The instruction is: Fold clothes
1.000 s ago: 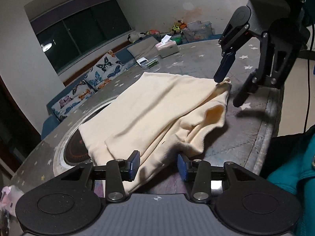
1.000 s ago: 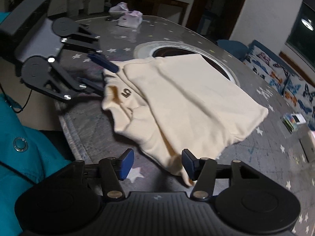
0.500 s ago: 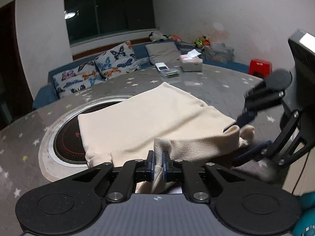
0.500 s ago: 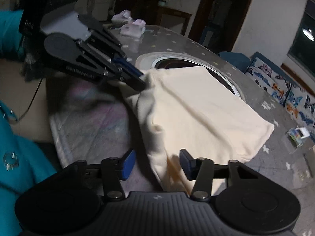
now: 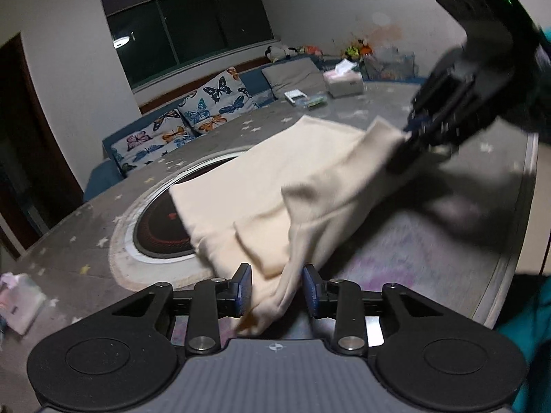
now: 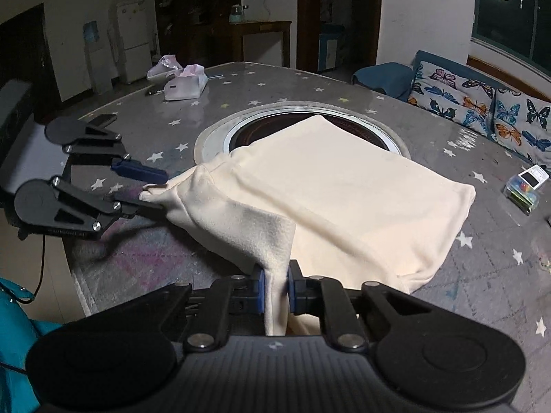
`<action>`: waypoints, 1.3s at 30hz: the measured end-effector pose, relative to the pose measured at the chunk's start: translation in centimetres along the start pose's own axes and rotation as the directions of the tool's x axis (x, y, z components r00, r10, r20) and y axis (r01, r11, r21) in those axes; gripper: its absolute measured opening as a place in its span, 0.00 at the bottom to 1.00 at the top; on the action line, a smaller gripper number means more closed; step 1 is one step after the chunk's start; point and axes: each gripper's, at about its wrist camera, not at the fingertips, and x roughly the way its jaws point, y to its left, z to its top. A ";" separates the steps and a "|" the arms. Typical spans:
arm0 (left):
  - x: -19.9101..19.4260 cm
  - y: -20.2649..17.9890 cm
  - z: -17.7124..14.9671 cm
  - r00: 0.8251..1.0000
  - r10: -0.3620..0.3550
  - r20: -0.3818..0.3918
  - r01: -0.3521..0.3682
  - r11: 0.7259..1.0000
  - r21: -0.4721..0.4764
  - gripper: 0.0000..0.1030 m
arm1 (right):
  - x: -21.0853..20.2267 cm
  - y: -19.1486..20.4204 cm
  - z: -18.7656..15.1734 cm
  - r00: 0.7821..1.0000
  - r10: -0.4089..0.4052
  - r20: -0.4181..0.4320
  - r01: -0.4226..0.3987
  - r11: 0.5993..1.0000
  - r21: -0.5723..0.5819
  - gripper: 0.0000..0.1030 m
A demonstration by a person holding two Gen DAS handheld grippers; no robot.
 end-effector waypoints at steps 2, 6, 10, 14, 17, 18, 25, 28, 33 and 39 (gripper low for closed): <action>0.1 -0.3 -0.5 1.000 0.016 -0.004 -0.016 0.999 0.038 0.32 | -0.1 0.2 -0.2 1.000 -0.007 0.008 0.007 1.000 0.002 0.10; -0.2 -0.6 -0.8 1.000 0.027 0.009 -0.028 0.998 0.057 0.16 | -0.6 0.7 -0.7 0.999 -0.018 0.031 0.018 1.000 0.000 0.09; -1.5 -0.7 -0.3 0.999 0.019 0.044 -0.020 0.999 0.040 0.13 | -2.1 1.2 -1.0 0.997 -0.030 0.068 0.030 0.999 -0.010 0.08; -4.2 -0.9 0.4 0.997 0.001 0.077 -0.002 1.000 0.014 0.13 | -4.7 2.2 -1.2 0.996 -0.027 0.080 0.031 0.998 -0.048 0.08; -6.8 -1.2 1.0 0.996 -0.032 0.088 0.033 0.999 -0.005 0.13 | -7.0 3.4 -1.5 0.997 -0.014 0.073 0.019 0.997 -0.072 0.08; -7.7 -1.3 1.0 0.995 -0.046 0.088 0.048 0.999 -0.015 0.13 | -7.7 3.8 -1.6 0.998 -0.008 0.070 0.014 0.997 -0.076 0.08; -10.7 -1.6 1.7 0.991 -0.083 0.107 0.088 0.995 -0.040 0.12 | -12.3 6.3 -2.0 0.998 0.028 0.047 -0.023 0.995 -0.101 0.08; -9.2 -0.8 2.4 0.990 -0.076 0.116 0.083 0.995 -0.050 0.12 | -11.6 5.3 -1.4 0.999 0.013 0.051 -0.009 0.997 -0.081 0.08; -6.0 1.1 3.7 0.991 -0.064 0.117 0.073 0.995 -0.075 0.12 | -9.9 2.3 0.7 0.998 -0.017 0.055 0.020 0.998 -0.052 0.08; 0.4 3.9 5.9 0.995 -0.052 0.089 0.058 0.996 -0.070 0.12 | -5.6 -2.4 3.8 0.997 -0.070 0.037 0.071 0.997 -0.030 0.08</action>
